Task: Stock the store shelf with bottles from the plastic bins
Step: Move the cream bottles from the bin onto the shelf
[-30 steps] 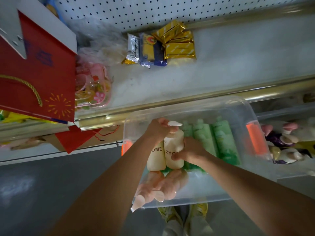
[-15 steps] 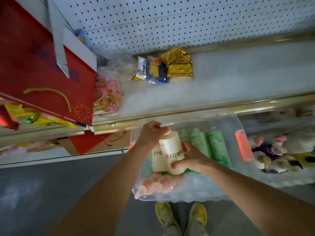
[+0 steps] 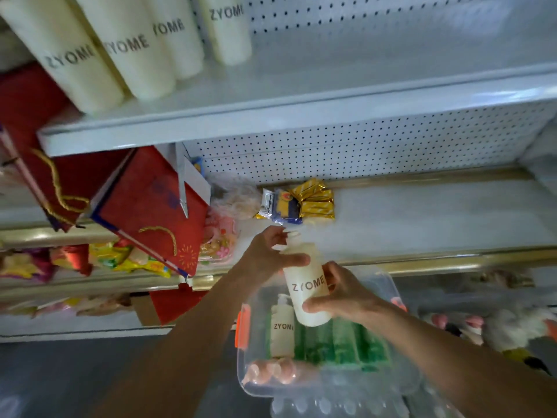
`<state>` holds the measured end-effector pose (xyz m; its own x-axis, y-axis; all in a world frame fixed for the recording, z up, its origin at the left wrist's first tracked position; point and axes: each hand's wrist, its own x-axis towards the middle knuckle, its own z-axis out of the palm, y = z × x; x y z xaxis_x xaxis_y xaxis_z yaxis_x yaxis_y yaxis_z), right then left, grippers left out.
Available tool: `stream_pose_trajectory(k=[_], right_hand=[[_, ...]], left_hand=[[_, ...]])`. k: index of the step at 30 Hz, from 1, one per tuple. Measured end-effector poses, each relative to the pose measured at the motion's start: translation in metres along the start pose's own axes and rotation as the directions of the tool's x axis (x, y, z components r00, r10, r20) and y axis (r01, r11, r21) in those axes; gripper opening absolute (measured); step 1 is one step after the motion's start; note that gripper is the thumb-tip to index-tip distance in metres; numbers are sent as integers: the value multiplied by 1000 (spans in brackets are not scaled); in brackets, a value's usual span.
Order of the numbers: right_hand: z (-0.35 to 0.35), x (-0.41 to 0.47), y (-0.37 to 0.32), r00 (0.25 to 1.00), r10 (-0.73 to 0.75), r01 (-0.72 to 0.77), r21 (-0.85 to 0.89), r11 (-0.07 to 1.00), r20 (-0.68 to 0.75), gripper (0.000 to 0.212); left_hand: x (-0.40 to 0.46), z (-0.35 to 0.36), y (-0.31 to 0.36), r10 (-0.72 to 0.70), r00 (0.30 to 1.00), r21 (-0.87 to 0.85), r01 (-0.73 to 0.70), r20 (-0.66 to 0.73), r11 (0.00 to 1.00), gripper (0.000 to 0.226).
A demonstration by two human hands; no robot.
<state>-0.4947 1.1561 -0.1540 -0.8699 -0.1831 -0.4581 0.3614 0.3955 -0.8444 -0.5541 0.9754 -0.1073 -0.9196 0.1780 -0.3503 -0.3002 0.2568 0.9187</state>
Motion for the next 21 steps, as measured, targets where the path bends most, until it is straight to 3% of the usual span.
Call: stream_pose_trajectory(k=[6,21], right_hand=[[-29,-28,-58,992,-125,125,-47,991,0,73],[-48,-68,-211,906,-410,408,-42,912,-101,64]], left_hand=[[-31,-6,63,153,987,31,-152,-41,988,50],[-97,-71,216,436,888,183,-409,-144,894,60]])
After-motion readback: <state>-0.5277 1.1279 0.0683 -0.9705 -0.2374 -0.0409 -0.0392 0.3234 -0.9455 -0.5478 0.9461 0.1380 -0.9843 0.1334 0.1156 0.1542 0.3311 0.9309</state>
